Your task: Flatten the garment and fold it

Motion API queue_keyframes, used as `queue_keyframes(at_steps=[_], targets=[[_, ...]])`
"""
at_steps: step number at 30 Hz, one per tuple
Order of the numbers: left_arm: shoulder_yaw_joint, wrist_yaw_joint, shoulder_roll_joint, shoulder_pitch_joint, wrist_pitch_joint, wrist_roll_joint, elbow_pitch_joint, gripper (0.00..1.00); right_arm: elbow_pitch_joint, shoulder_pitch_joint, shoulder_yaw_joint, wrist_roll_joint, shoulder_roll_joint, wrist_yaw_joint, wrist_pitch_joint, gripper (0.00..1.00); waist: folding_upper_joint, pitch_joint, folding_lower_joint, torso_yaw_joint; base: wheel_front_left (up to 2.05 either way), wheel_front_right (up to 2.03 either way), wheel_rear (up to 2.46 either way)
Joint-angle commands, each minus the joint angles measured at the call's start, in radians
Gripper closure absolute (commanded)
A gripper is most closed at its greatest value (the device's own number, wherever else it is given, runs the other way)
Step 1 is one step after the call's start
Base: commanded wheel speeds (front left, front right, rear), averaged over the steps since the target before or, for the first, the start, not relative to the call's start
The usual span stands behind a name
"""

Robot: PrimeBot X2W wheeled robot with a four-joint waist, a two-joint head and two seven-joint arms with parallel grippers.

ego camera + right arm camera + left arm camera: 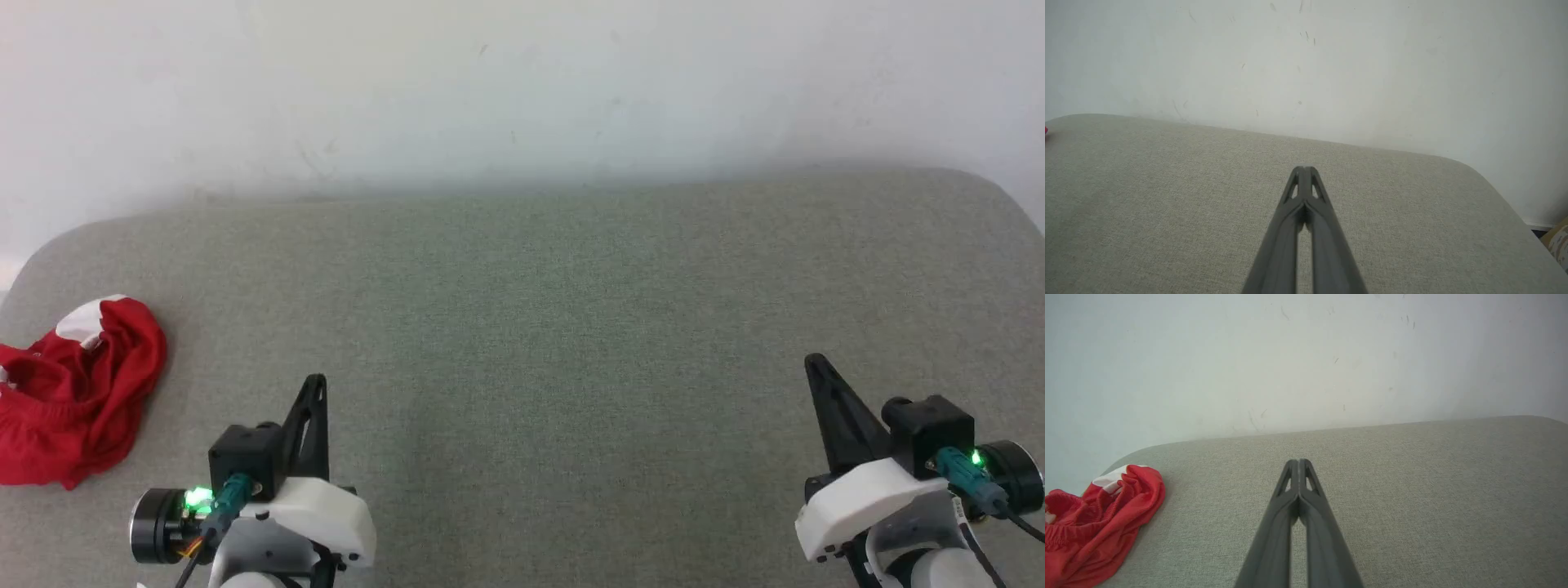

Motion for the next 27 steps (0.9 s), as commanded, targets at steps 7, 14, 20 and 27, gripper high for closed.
queue_keyframes(at_steps=[7,14,20,27], targets=[[0.004,-0.008,-0.005,-0.007,0.000,0.007,0.002,1.00,0.001,-0.006,0.000,-0.006,0.004,-0.002,0.000,1.00,0.0000,0.000,0.0000,0.000,0.00,0.00,0.00],[0.004,-0.008,-0.005,-0.007,0.000,0.007,0.002,1.00,0.001,-0.006,0.000,-0.006,0.004,-0.002,0.000,1.00,0.0000,0.000,0.0000,0.000,0.00,0.00,0.00],[0.004,-0.008,-0.005,-0.007,0.000,0.007,0.002,1.00,0.001,-0.006,0.000,-0.006,0.004,-0.002,0.000,1.00,0.0000,0.000,0.0000,0.000,0.00,0.00,0.00],[-0.001,0.001,0.000,0.000,-0.001,0.000,0.000,0.00,0.000,0.000,-0.001,0.001,-0.001,0.000,-0.001,0.00,0.0000,0.000,0.0000,0.000,0.00,0.00,0.00]])
